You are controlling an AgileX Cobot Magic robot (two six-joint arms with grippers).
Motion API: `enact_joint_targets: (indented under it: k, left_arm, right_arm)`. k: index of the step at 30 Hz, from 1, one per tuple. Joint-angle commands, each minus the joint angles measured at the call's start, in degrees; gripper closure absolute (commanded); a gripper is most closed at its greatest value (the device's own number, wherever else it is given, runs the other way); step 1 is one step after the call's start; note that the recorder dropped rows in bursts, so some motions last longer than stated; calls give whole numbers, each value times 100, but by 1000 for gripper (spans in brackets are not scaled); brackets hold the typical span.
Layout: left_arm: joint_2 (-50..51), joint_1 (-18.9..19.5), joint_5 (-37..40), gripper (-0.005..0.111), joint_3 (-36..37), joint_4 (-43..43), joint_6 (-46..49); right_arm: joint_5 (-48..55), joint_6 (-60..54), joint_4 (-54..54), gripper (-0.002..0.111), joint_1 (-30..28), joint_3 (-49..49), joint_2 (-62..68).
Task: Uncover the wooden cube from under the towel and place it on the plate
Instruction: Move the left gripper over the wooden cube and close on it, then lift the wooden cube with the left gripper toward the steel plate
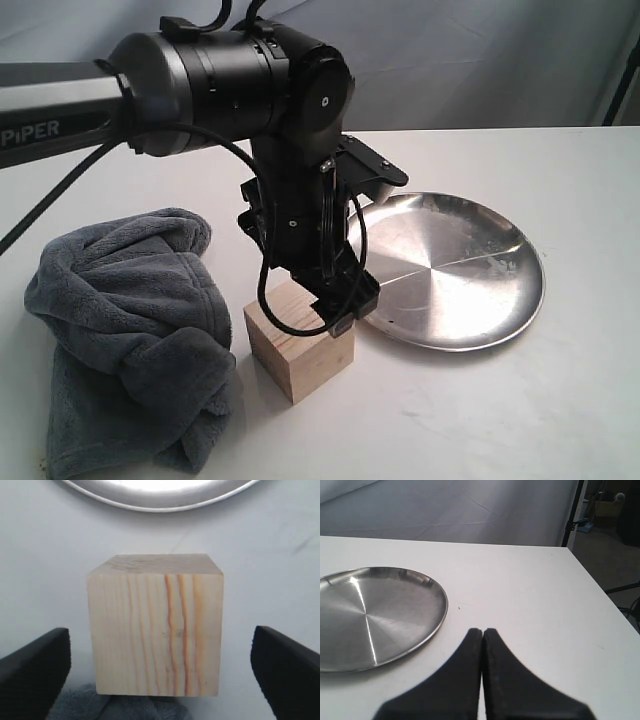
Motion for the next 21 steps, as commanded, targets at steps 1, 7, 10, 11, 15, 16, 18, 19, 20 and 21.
enact_joint_targets:
  k: [1, 7, 10, 11, 15, 16, 18, 19, 20, 21]
  left_arm:
    - [106, -23, -76, 15, -42, -10, 36]
    - [340, -23, -76, 15, -42, -10, 40]
    - [356, -23, -76, 15, -42, 16, 40]
    - [356, -23, -76, 15, -42, 16, 40]
    - [371, -23, -76, 15, -42, -1, 40]
    - [382, -23, -76, 15, -42, -6, 40]
    - [426, -23, -76, 15, -42, -6, 40]
    - [441, -23, -76, 15, -42, -6, 40]
    - [473, -23, -76, 15, -42, -6, 40]
    - [487, -23, -76, 15, -42, -6, 40]
  right_arm:
    - [-5, 6, 70, 108, -8, 19, -26]
    - [-5, 6, 70, 108, -8, 19, -26]
    - [-5, 6, 70, 108, -8, 19, -26]
    - [-5, 6, 70, 108, -8, 19, -26]
    - [-5, 6, 70, 108, -8, 19, -26]
    - [-5, 6, 70, 108, -8, 19, -26]
    - [-5, 6, 70, 108, -8, 19, -26]
    - [-5, 6, 70, 108, -8, 19, -26]
    - [-5, 6, 70, 108, -8, 19, -26]
    - [-5, 6, 70, 108, -8, 19, -26]
